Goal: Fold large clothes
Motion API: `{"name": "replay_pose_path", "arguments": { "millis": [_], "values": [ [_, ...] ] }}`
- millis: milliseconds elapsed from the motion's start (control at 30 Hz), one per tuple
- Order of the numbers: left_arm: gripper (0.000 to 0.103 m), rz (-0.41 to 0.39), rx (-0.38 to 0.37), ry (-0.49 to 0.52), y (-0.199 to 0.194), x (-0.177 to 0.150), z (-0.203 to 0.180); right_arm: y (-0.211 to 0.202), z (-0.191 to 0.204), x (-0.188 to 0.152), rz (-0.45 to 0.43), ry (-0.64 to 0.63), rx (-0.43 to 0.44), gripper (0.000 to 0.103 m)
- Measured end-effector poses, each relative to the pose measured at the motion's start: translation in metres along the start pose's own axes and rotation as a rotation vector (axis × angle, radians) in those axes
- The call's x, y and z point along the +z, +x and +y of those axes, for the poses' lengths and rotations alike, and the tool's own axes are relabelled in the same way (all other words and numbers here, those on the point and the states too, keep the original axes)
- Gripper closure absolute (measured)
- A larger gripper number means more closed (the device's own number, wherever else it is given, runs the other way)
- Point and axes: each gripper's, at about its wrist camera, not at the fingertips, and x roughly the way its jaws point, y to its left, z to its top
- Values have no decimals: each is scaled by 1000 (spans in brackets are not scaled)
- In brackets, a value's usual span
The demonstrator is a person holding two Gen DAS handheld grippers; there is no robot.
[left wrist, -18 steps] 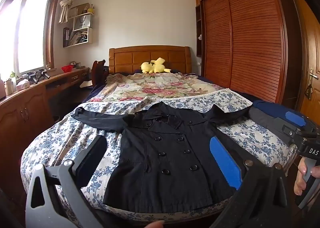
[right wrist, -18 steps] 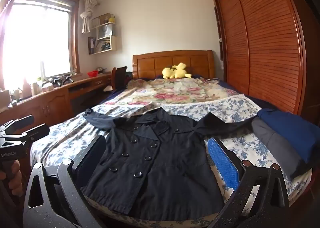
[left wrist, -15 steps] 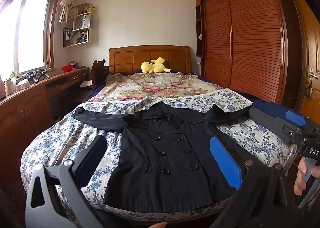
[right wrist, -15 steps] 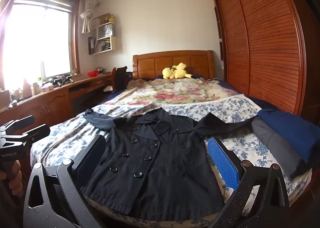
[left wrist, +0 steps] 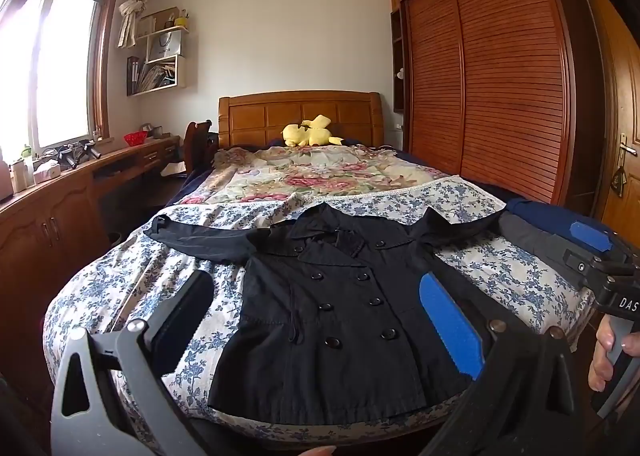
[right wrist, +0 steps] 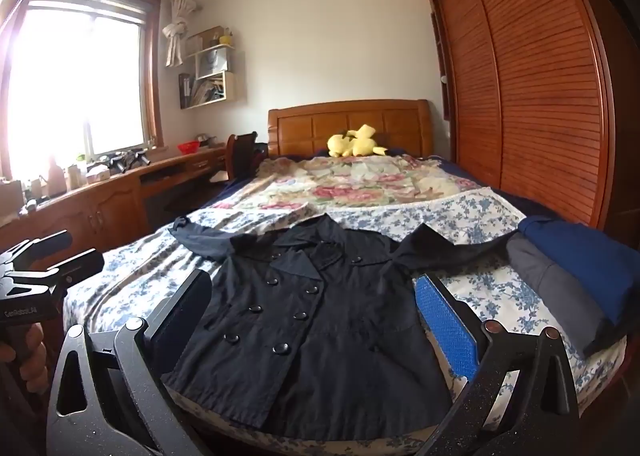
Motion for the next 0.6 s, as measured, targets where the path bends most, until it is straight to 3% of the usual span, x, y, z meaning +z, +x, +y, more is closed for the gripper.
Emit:
{"name": "replay_pose_path", "arguments": {
  "millis": [600],
  "values": [
    [0,9,-1,-1,2,0,3,-1,6,2,7,8,5,0]
  ]
}}
